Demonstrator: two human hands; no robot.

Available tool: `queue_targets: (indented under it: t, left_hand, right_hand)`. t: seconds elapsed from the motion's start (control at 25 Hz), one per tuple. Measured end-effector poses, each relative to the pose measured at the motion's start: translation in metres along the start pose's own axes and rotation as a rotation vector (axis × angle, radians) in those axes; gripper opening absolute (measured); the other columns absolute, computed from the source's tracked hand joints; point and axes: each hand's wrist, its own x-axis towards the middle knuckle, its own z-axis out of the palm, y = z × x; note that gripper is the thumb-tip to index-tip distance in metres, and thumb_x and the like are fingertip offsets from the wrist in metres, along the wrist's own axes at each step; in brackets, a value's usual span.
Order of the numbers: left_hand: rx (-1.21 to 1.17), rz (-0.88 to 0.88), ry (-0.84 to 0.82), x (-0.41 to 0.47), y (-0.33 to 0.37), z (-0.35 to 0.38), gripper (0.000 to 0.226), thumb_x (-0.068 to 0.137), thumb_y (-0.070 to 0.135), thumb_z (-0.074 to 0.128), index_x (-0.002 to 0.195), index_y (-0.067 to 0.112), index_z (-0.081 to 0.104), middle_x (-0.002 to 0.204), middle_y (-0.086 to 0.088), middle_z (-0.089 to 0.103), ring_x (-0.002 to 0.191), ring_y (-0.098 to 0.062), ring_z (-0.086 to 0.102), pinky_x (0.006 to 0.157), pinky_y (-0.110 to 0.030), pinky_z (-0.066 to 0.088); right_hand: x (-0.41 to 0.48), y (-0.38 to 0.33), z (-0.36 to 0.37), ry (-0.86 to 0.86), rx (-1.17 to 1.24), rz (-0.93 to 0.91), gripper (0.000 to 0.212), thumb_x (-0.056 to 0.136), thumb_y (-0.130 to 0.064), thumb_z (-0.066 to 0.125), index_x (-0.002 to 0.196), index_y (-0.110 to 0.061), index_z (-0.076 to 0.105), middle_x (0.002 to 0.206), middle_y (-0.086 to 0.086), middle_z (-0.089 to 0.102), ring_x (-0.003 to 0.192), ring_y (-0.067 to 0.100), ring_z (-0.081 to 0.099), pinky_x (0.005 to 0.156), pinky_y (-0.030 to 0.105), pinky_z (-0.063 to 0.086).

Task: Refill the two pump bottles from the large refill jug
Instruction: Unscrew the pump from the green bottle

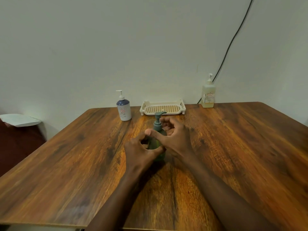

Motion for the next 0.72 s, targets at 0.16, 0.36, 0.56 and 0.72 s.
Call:
queue_targets:
  t: [0.16, 0.36, 0.56, 0.72]
  left_hand:
    - [0.012, 0.002, -0.042, 0.002, -0.004, 0.0, 0.061, 0.071, 0.042, 0.091, 0.124, 0.019, 0.071, 0.105, 0.017, 0.071, 0.094, 0.007, 0.067, 0.075, -0.008, 0.053]
    - [-0.025, -0.059, -0.134, 0.004, -0.009, -0.003, 0.065, 0.073, 0.041, 0.091, 0.13, 0.02, 0.068, 0.114, 0.014, 0.072, 0.099, 0.014, 0.064, 0.077, -0.003, 0.049]
    - [-0.023, -0.149, -0.17, 0.006, -0.019, -0.014, 0.076, 0.07, 0.048, 0.09, 0.136, 0.02, 0.064, 0.124, 0.008, 0.07, 0.1, 0.007, 0.061, 0.073, 0.001, 0.046]
    - [0.014, -0.167, -0.173, 0.004, -0.021, -0.024, 0.077, 0.071, 0.05, 0.09, 0.136, 0.02, 0.063, 0.126, 0.009, 0.07, 0.099, 0.006, 0.061, 0.073, -0.003, 0.047]
  right_hand:
    - [0.006, -0.006, -0.007, 0.036, -0.052, -0.071, 0.038, 0.082, -0.04, 0.084, 0.115, -0.027, 0.071, 0.099, -0.026, 0.065, 0.085, -0.007, 0.064, 0.07, 0.011, 0.052]
    - [0.01, -0.014, -0.023, -0.08, 0.203, -0.044, 0.034, 0.099, -0.017, 0.066, 0.132, -0.025, 0.066, 0.118, -0.017, 0.071, 0.105, -0.013, 0.064, 0.078, 0.005, 0.05]
    - [0.02, -0.029, -0.036, 0.017, 0.243, -0.132, 0.035, 0.099, -0.017, 0.066, 0.133, -0.021, 0.067, 0.124, -0.009, 0.073, 0.119, 0.007, 0.066, 0.102, 0.042, 0.055]
    - [0.019, -0.035, -0.037, 0.027, 0.291, -0.182, 0.034, 0.099, -0.015, 0.066, 0.133, -0.021, 0.066, 0.123, -0.006, 0.074, 0.119, 0.013, 0.068, 0.097, 0.056, 0.057]
